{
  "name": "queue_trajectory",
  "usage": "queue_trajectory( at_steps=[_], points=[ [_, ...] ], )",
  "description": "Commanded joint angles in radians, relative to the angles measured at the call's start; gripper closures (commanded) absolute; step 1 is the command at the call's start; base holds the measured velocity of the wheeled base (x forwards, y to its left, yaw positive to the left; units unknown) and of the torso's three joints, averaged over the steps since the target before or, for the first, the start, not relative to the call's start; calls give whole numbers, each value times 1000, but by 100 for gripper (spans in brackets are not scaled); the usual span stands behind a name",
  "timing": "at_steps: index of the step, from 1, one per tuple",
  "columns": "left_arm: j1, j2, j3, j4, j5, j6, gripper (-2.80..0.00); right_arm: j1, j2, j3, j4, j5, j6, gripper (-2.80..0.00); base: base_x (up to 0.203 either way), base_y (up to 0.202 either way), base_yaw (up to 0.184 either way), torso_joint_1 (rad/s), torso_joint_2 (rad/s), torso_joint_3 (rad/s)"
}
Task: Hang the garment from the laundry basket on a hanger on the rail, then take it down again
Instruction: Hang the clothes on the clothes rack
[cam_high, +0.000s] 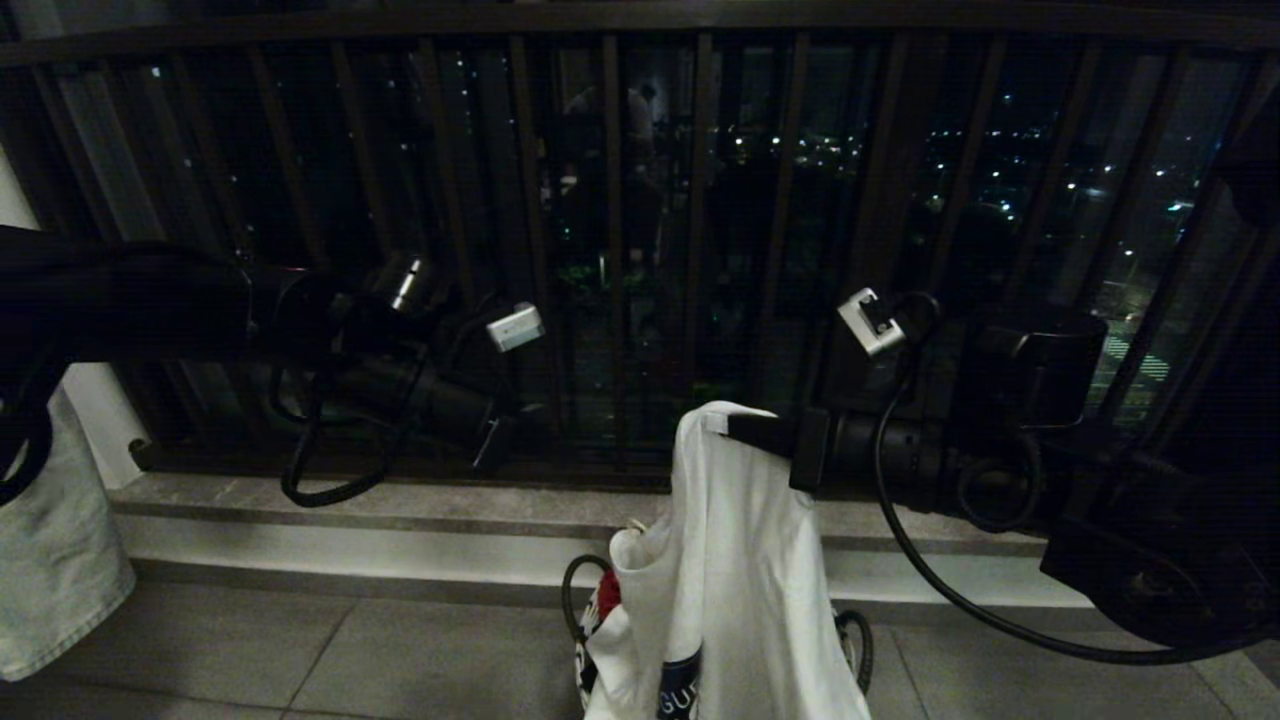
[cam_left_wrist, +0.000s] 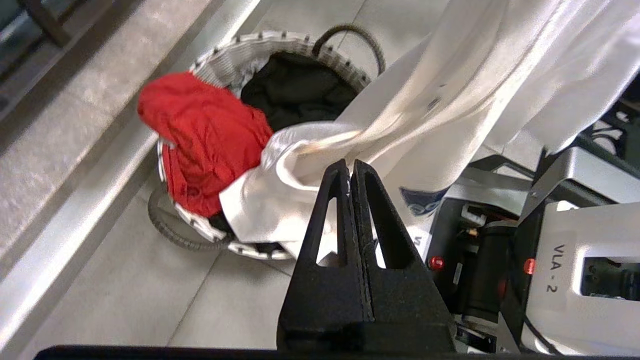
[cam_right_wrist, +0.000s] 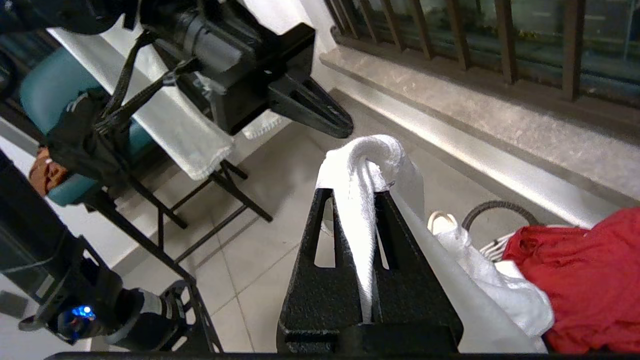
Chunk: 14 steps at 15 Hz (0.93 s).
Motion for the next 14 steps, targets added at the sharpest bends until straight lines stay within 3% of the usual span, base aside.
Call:
queue_trajectory(
  at_steps=[1,3,6,7,12,14],
  points=[
    [-1,57,-3,3,20,7,0,0,11,0,-6,3,2,0,0,0,0,0,0,0],
    [-3,94,-6,3,68,8,0,0,11,0,-7,4,2,0,0,0,0,0,0,0],
    [-12,104,16,3,77,7,0,0,9,0,-6,3,2,0,0,0,0,0,0,0],
    [-24,101,26,2,77,6,-280,0,10,0,-7,3,2,0,0,0,0,0,0,0],
    [-63,100,74,-30,88,0,-280,-3,9,-1,-7,3,2,0,0,0,0,0,0,0],
    [-85,99,106,-86,157,-37,-280,-5,11,-1,-7,3,2,0,0,0,0,0,0,0]
  ],
)
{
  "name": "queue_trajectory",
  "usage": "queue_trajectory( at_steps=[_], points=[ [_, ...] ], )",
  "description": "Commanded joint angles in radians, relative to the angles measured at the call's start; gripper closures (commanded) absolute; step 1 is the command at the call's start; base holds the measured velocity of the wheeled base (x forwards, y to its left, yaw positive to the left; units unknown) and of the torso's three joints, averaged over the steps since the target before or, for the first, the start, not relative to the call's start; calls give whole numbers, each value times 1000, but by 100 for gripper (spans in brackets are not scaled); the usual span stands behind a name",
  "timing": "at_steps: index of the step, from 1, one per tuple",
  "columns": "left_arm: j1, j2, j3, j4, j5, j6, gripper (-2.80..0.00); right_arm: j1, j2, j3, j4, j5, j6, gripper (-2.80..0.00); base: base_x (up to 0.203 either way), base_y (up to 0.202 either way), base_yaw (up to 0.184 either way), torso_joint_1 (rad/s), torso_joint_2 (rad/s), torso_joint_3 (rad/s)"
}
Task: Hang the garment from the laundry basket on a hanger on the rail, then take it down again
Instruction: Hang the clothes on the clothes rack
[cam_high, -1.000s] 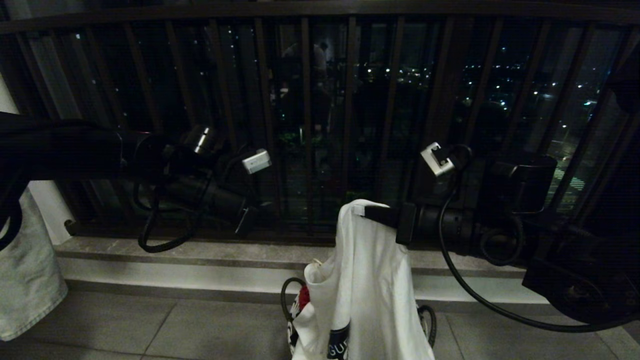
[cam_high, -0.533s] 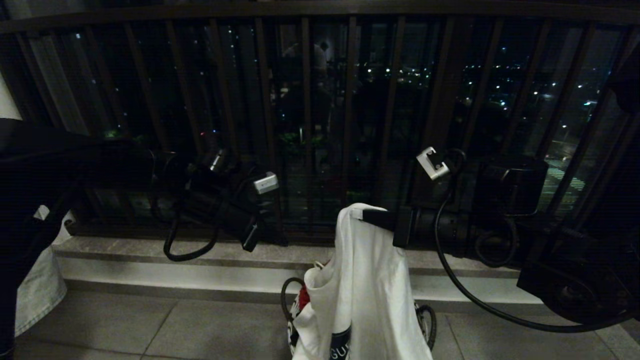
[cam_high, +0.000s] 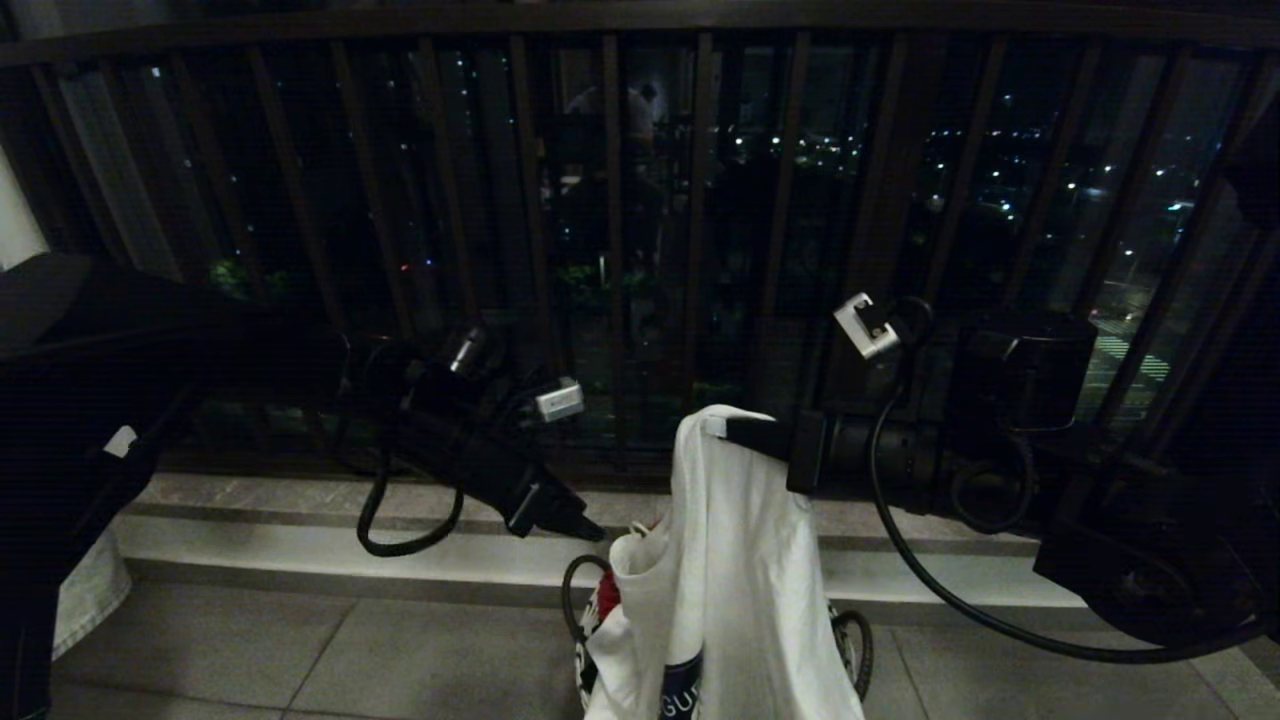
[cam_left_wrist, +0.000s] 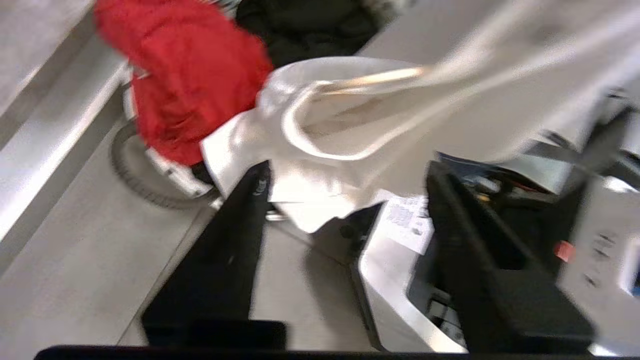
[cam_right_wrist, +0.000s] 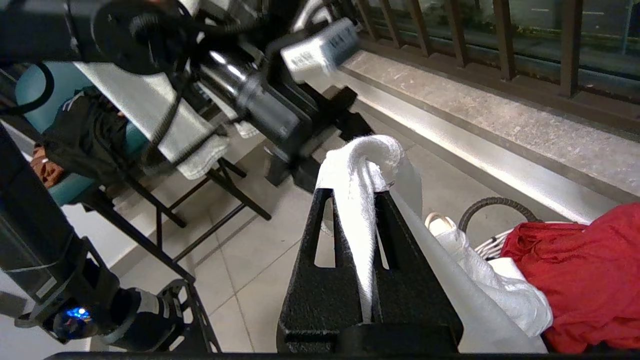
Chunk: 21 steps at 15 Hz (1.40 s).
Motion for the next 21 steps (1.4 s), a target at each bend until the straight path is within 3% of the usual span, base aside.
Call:
queue_trajectory(
  at_steps=[1,4,8,12,19,21],
  points=[
    [-28,-3,42,-75,73,-61,-280,-3,1,-1,-5,3,3,0,0,0,0,0,0,0],
    [-46,2,94,-230,146,-96,-280,-3,2,-2,-5,3,3,0,0,0,0,0,0,0],
    [-58,23,93,-253,150,-101,-280,-3,1,-3,-5,3,3,0,0,0,0,0,0,0],
    [-61,41,174,-432,154,-102,-280,-6,1,-6,-5,3,3,0,0,0,0,0,0,0],
    [-62,69,172,-514,191,-115,-280,-6,-3,-3,-5,5,3,0,0,0,0,0,0,0],
    [-62,69,173,-539,194,-153,-280,-6,-4,-3,-5,5,3,0,0,0,0,0,0,0]
  ],
)
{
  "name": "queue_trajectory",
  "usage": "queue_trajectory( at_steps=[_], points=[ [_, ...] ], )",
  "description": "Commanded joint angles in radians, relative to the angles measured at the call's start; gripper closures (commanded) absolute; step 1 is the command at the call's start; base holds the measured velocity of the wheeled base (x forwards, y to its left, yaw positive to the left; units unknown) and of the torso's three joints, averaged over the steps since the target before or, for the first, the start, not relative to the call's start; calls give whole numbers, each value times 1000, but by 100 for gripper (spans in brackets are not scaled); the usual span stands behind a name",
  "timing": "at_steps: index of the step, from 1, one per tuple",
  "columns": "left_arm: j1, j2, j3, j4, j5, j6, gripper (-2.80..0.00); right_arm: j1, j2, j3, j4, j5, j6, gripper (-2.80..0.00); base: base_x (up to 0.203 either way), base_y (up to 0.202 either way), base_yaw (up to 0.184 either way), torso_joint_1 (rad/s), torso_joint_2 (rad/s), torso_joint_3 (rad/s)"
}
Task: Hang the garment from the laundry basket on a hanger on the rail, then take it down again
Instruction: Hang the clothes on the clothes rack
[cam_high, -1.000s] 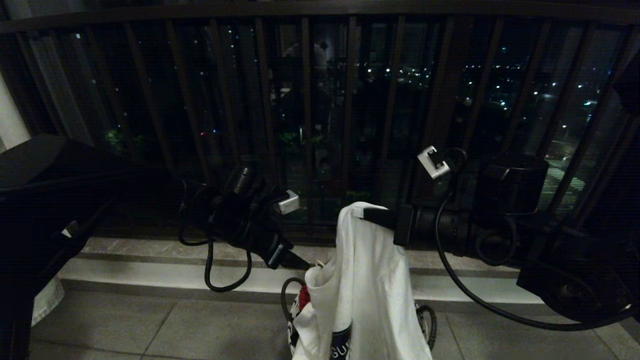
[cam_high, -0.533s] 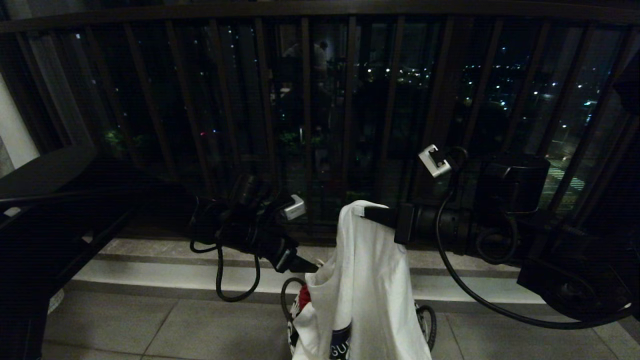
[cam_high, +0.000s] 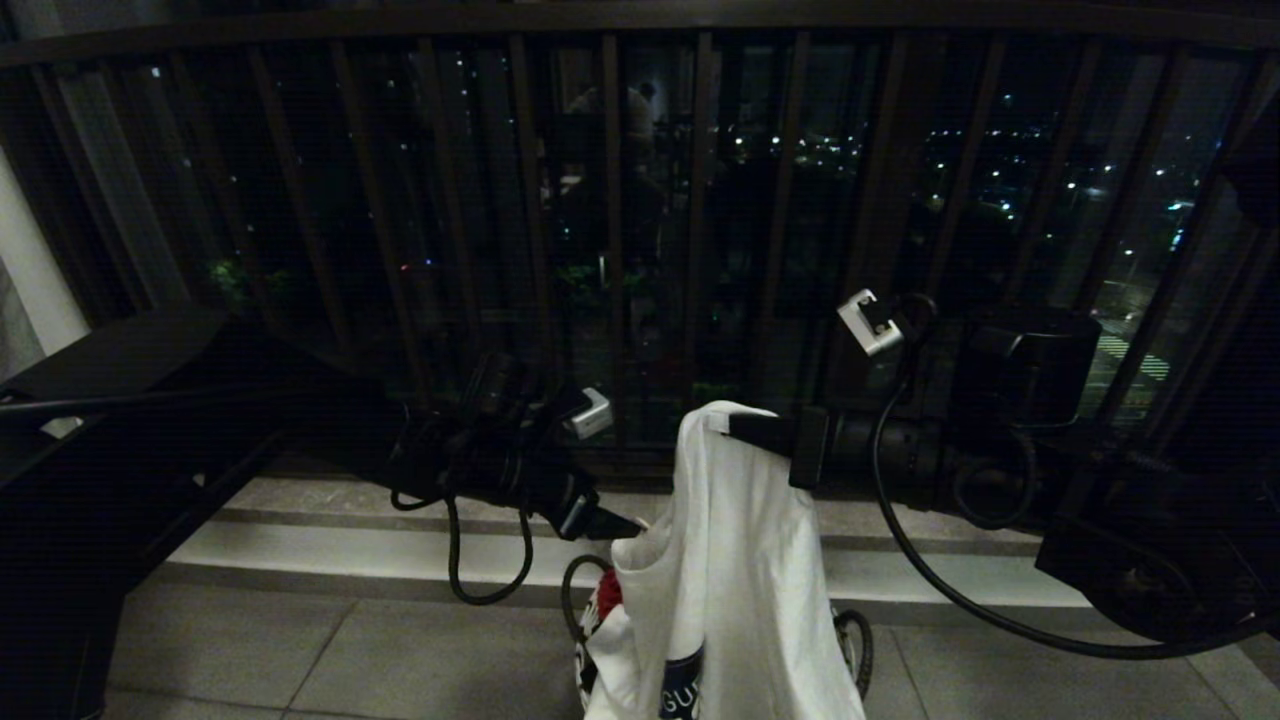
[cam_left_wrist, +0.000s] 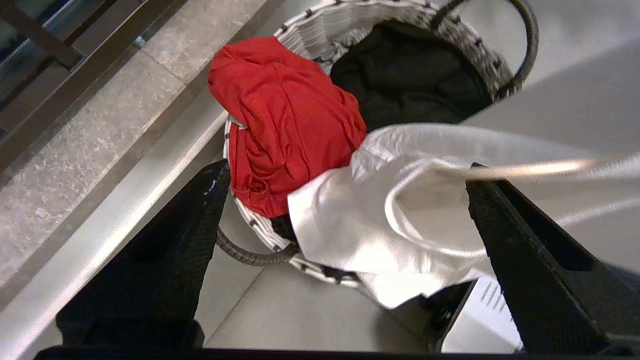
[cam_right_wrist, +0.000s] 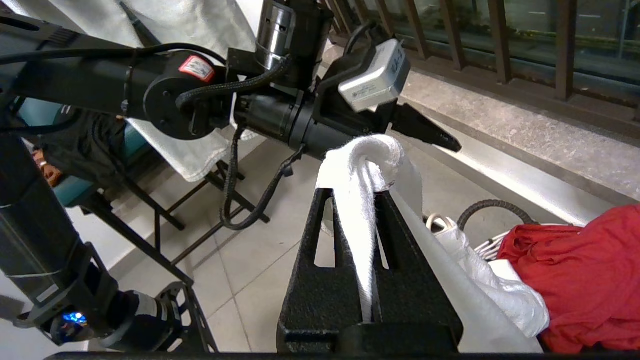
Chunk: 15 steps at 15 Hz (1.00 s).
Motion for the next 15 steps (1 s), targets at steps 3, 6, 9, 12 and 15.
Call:
queue_trajectory(
  at_steps=[3,6,9,12,15],
  points=[
    [0,19,19,-78,25,-11,-280,0,-4,2,-5,3,3,0,0,0,0,0,0,0],
    [0,23,71,-153,30,-14,-280,0,-4,3,-5,3,3,0,0,0,0,0,0,0],
    [-2,27,110,-264,30,-77,-280,2,-5,5,-5,3,3,0,0,0,0,0,0,0],
    [-12,17,144,-307,29,-103,-280,1,-8,6,-5,3,3,0,0,0,0,0,0,0],
    [-19,2,169,-318,27,-127,-280,0,-10,5,-5,3,3,0,0,0,0,0,0,0]
  ],
)
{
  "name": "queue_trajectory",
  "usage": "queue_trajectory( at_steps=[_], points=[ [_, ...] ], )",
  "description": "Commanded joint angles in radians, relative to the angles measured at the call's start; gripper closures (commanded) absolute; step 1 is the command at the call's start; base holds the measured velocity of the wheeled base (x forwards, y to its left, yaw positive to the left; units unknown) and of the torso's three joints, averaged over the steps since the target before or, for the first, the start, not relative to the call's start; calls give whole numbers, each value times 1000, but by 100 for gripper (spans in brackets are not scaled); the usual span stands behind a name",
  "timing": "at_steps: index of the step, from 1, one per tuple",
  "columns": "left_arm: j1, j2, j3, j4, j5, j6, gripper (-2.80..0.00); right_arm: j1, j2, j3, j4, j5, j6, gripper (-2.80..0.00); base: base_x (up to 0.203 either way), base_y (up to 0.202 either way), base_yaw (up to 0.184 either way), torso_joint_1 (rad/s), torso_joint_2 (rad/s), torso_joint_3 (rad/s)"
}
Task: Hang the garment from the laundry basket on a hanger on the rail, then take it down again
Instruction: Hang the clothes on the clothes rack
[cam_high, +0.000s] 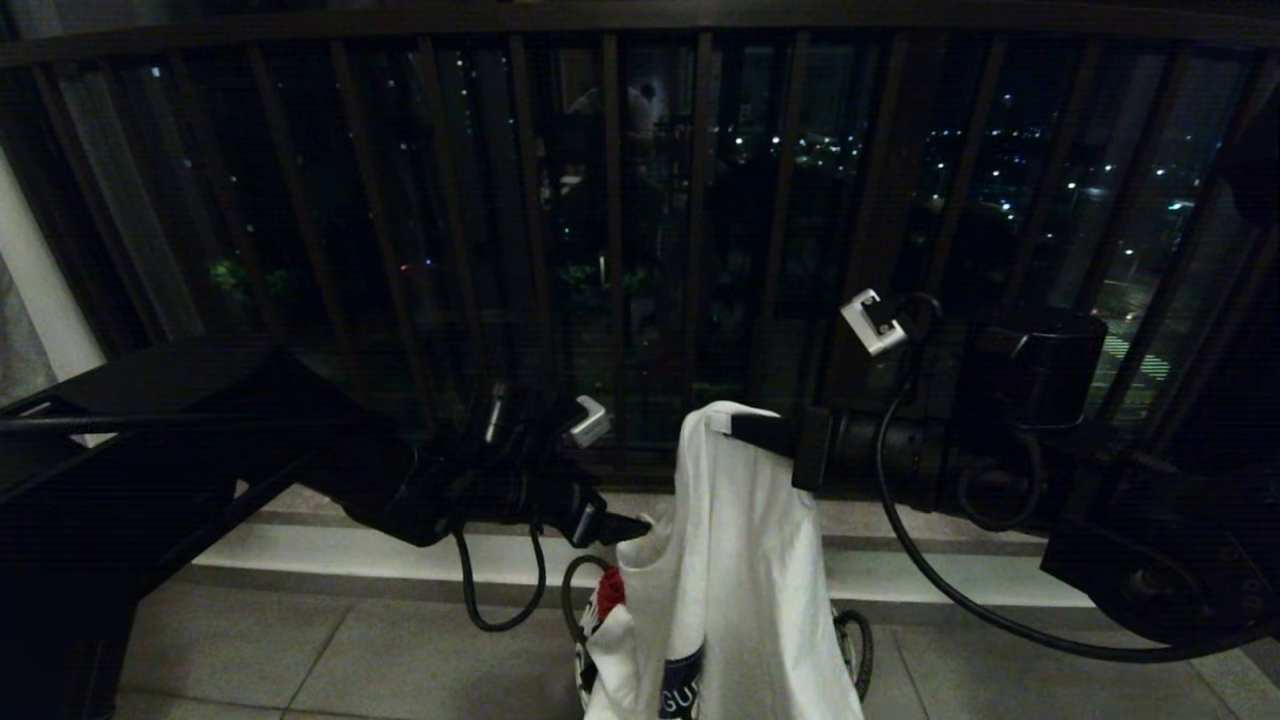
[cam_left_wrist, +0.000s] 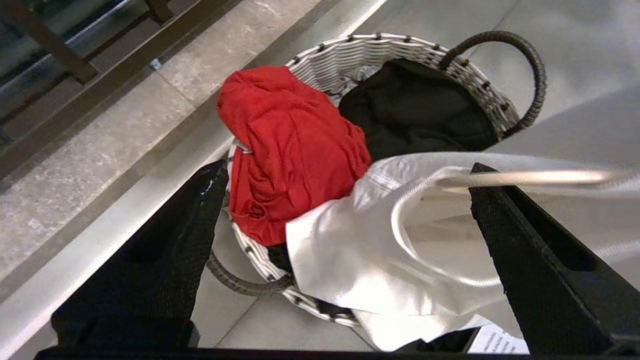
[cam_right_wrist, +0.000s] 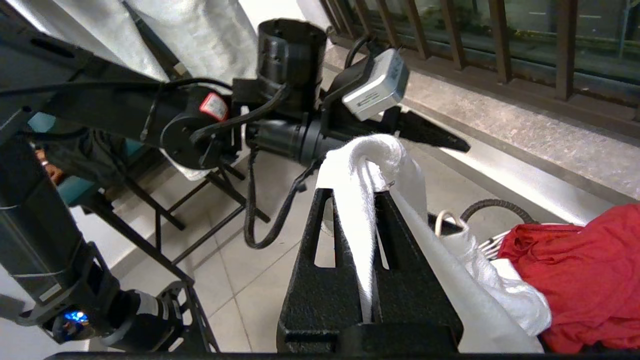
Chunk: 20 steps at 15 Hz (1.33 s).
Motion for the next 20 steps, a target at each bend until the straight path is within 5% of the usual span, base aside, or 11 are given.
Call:
queue_trajectory(
  at_steps=[1,4,9,20],
  points=[
    [-3,-9,16,-16,-4,-5,-280,0,-2,-2,-5,4,2,0,0,0,0,0,0,0],
    [-24,6,61,-192,3,-81,-280,0,-2,-2,-5,4,2,0,0,0,0,0,0,0],
    [-45,54,70,-281,121,-80,-280,1,-2,-2,-5,4,2,0,0,0,0,0,0,0],
    [-90,163,72,-558,232,-79,-280,0,-4,0,-5,4,2,0,0,0,0,0,0,0]
  ],
)
